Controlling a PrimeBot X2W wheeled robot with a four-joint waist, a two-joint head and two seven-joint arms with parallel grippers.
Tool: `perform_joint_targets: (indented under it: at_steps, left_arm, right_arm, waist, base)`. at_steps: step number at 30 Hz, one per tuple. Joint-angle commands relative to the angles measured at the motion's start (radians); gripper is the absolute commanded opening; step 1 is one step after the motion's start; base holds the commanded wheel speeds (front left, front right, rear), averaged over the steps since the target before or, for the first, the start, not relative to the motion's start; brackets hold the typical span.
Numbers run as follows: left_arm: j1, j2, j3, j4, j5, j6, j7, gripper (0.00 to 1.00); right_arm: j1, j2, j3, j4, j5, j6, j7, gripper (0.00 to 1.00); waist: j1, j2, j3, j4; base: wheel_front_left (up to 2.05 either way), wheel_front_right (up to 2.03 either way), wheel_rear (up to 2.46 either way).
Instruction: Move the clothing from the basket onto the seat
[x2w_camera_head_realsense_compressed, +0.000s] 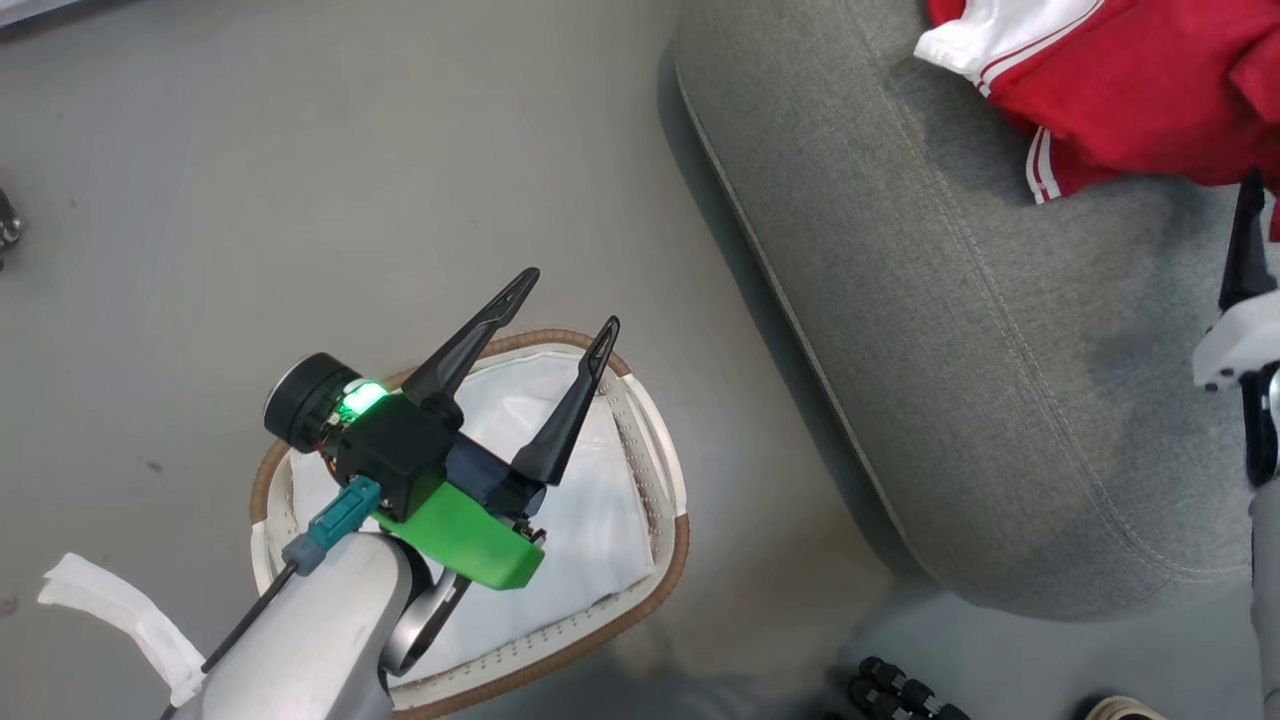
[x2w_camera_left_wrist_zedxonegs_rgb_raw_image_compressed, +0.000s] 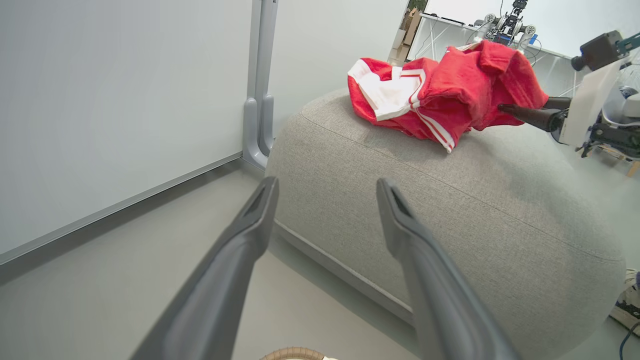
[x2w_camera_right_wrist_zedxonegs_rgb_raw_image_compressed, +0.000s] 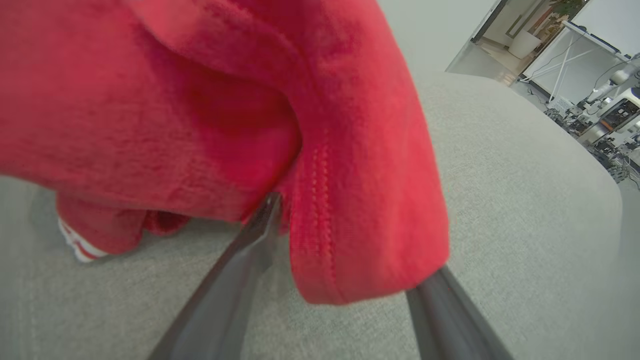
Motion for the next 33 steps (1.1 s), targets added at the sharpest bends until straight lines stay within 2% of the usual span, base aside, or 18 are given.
perform_joint_targets:
  at_steps: [1, 7, 11, 17, 23, 33]
  left_arm:
    - [0.013, -0.005, 0.007, 0.003, -0.007, -0.003, 0.000, 1.00]
    - [0.042, -0.028, 0.023, 0.020, -0.008, -0.003, 0.000, 1.00]
    - [0.067, -0.047, 0.044, 0.030, -0.004, -0.003, 0.000, 1.00]
    - [0.109, -0.074, 0.074, 0.037, 0.010, -0.003, 0.000, 1.00]
    - [0.146, -0.094, 0.114, 0.051, 0.019, -0.003, 0.000, 1.00]
    - [0.223, -0.155, 0.336, 0.131, 0.108, -0.003, 0.000, 1.00]
  right_arm:
    - [0.044, 0.008, -0.010, -0.008, -0.003, -0.001, 0.000, 1.00]
    - [0.182, 0.051, -0.023, -0.040, 0.010, -0.001, 0.000, 1.00]
    - [0.255, 0.090, 0.014, -0.073, 0.015, -0.001, 0.000, 1.00]
    - [0.314, 0.127, 0.166, -0.162, 0.039, -0.001, 0.000, 1.00]
    - [0.296, 0.148, 0.310, -0.265, 0.101, -0.001, 0.000, 1.00]
    - [0.269, 0.168, 0.442, -0.301, 0.156, -0.001, 0.000, 1.00]
  waist:
    - [-0.0001, 0.0000, -0.035, -0.027]
    - [-0.0001, 0.0000, -0.102, -0.047]
    - [-0.0001, 0.0000, -0.149, -0.046]
    - [-0.0001, 0.0000, -0.204, -0.020]
    - [-0.0001, 0.0000, -0.242, 0.029]
    - [-0.0001, 0.0000, -0.311, 0.140]
  base:
    - [0.00, 0.00, 0.00]
    - [0.00, 0.00, 0.00]
    - [0.00, 0.00, 0.00]
    - [0.00, 0.00, 0.00]
    - [0.00, 0.00, 0.00]
    - [0.00, 0.00, 0.00]
